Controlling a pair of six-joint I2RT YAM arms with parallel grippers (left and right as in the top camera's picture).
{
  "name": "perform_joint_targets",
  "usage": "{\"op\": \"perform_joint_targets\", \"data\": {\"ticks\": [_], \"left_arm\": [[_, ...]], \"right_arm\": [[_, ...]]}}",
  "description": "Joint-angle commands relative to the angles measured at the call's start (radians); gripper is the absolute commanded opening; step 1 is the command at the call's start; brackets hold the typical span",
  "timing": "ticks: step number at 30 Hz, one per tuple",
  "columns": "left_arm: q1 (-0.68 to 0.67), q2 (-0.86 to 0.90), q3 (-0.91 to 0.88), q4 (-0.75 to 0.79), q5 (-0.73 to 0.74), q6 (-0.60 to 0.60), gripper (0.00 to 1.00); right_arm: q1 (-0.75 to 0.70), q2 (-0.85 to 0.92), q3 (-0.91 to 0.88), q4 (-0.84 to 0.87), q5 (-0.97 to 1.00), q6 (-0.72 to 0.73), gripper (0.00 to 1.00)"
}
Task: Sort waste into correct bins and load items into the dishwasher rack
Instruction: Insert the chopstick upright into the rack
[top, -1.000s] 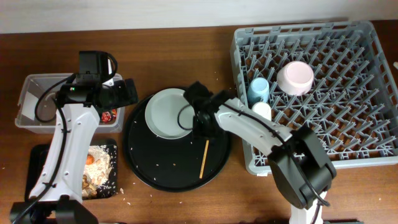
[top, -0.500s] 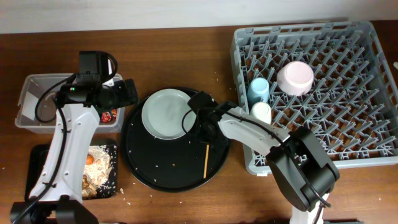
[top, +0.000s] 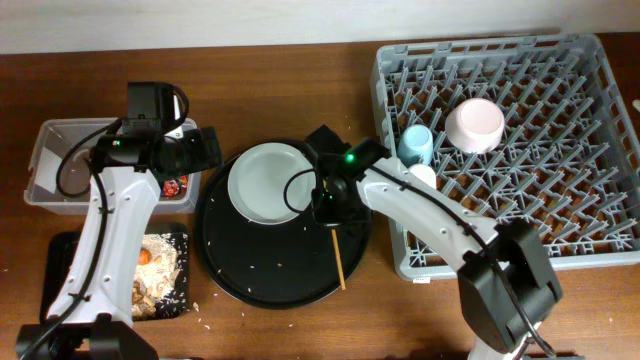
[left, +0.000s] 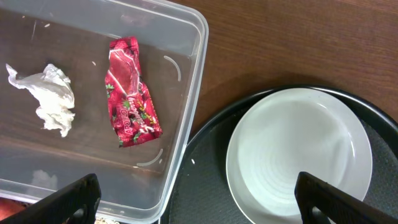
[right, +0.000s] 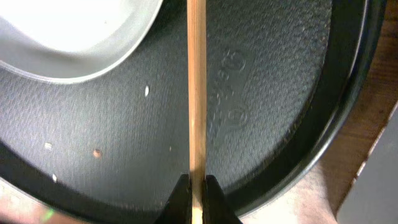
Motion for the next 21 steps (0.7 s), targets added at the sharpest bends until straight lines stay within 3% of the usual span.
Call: {"op": "perform_joint_targets", "data": {"ticks": [1, 5, 9, 10, 13, 21], "left_arm": [[-0.001, -0.002, 0.005, 0.002, -0.010, -0.007, 0.99], [-0.001, -0.002, 0.005, 0.002, -0.010, -0.007, 0.99], [-0.001, -0.002, 0.005, 0.002, -0.010, -0.007, 0.99], [-0.001, -0.002, 0.005, 0.002, -0.011, -0.007, 0.99], [-0.001, -0.002, 0.005, 0.002, -0.011, -0.007, 0.99], [-0.001, -0.002, 0.005, 0.002, -0.010, -0.007, 0.99]], "right_arm": [[-0.050, -0.123, 0.055, -0.050, -0.016, -0.090, 0.04], [-0.321, -0.267, 0.172, -0.245, 0.022, -0.312, 0.04], [-0.652, -0.264, 0.173, -0.256, 0.221, -0.707, 0.04], [-0.689, -0.247, 0.160, -0.221, 0.221, -0.713, 0.04], [-0.716, -0.156, 0.136, -0.170, 0.221, -0.844, 0.04], [-0.716, -0.011, 0.134, -0.166, 0.043, -0.832, 0.04]]}}
